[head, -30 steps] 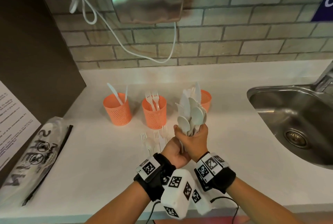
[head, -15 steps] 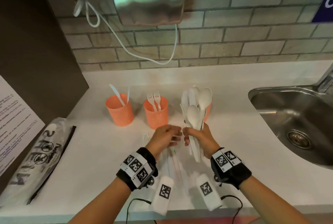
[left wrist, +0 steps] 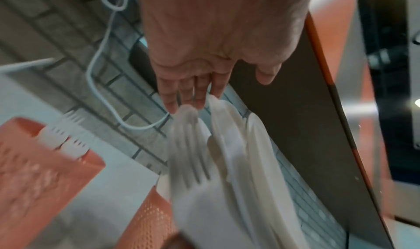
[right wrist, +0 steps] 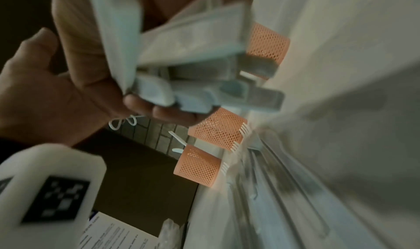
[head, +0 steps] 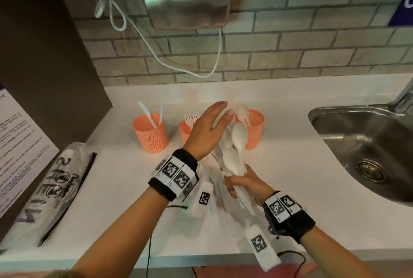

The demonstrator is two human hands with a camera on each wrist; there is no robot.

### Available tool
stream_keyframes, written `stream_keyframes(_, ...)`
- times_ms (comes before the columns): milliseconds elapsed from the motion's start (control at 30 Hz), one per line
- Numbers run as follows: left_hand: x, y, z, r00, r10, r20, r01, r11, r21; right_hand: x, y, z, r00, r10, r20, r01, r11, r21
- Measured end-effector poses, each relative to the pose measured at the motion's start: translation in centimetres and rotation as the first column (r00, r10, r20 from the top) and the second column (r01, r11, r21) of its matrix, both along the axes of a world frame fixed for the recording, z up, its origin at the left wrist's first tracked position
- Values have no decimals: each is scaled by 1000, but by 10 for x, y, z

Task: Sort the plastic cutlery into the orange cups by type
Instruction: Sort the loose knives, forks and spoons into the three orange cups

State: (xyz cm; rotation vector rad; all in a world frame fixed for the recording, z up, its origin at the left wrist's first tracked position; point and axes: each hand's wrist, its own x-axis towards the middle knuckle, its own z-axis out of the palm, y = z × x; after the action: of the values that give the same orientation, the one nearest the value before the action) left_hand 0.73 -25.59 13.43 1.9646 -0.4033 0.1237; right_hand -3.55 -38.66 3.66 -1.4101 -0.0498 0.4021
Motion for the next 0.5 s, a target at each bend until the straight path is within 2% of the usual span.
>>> stream_keyframes(133, 10, -3, 3, 991, -132, -35, 137, 966, 218, -2, 5, 1, 999, -1, 41, 4, 997, -71)
stream_keyframes(233, 11, -4, -4, 989, -133, 69, 93, 907, 410, -1, 9, 5, 998, -26, 64, 30, 997, -66)
stream_keyframes(333, 9, -1, -4, 980, -158, 123, 79, 869, 488, -1, 15, 6, 996, -64, 54, 67, 996, -58)
stream_keyframes(500, 4, 10, 9, 951, -309, -9, 261, 785, 561, -1, 27, 11, 997, -59, 53, 61, 998, -31)
